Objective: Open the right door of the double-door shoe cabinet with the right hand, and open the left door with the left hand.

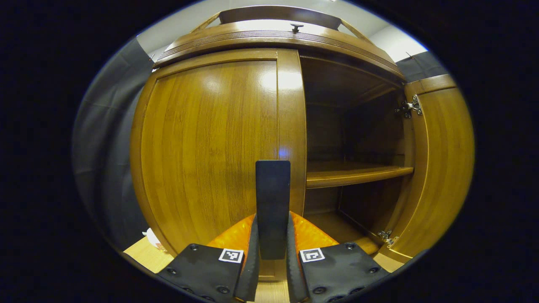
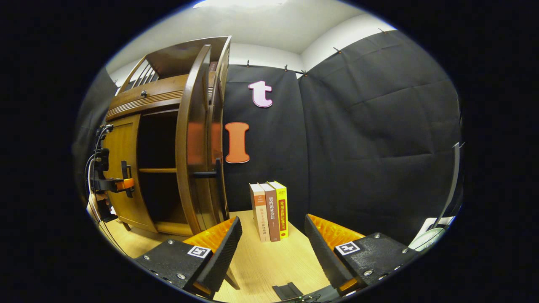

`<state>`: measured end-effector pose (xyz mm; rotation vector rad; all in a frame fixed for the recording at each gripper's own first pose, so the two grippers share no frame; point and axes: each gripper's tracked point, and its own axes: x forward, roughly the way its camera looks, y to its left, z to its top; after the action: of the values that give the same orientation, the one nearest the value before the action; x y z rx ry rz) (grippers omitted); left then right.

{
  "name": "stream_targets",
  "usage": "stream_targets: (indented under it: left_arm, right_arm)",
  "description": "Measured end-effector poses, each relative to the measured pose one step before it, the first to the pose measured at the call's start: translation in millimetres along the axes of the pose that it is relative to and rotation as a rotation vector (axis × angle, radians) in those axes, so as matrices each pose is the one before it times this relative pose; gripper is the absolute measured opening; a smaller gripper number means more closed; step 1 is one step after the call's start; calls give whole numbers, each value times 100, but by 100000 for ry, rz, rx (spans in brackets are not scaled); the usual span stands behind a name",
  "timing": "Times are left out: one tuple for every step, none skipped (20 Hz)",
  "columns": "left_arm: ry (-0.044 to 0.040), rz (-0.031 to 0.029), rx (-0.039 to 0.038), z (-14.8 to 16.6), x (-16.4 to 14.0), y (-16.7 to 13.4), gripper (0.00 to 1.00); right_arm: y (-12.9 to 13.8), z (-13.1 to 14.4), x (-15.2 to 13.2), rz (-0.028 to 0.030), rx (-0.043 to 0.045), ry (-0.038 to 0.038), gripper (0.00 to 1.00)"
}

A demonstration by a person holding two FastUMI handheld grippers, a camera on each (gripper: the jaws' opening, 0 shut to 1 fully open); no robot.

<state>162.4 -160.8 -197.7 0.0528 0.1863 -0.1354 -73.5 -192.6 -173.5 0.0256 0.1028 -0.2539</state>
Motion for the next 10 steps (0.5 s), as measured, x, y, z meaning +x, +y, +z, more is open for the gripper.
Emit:
stream_targets:
  left_arm:
    - [113, -46, 257, 31, -515, -40, 36]
    - [146, -830, 523, 55, -491, 22, 34]
    - [-164, -513, 486, -79, -893, 210, 32]
    - [160, -730, -390, -60, -887, 81, 26]
    - [-113, -976, -628, 28, -884, 20, 32]
    - [126, -928, -556, -3, -776, 85, 32]
    - [-24, -847, -333, 34, -798, 232, 32]
    - [411, -904, 31, 89, -845, 227, 26]
    - [198, -807, -78, 8, -751, 126, 26]
    - [303, -759, -252, 34, -659, 186, 29]
  right_arm:
    - [306, 101, -259, 682, -5, -272, 99]
    - [255, 152, -154, 248, -107, -294, 99]
    - [214, 185, -252, 98, -308, -308, 99]
    - [232, 266, -280, 238, -342, -266, 98]
    - [316, 237, -313, 311, -52, -268, 98]
    - [407, 340, -198, 445, -7, -360, 99]
    - [385, 319, -294, 432, -98, -492, 99]
    - [292, 156, -239, 334, -232, -306, 99]
    - [340, 136, -320, 281, -188, -178, 99]
    - [423, 199, -185, 516, -42, -191, 99]
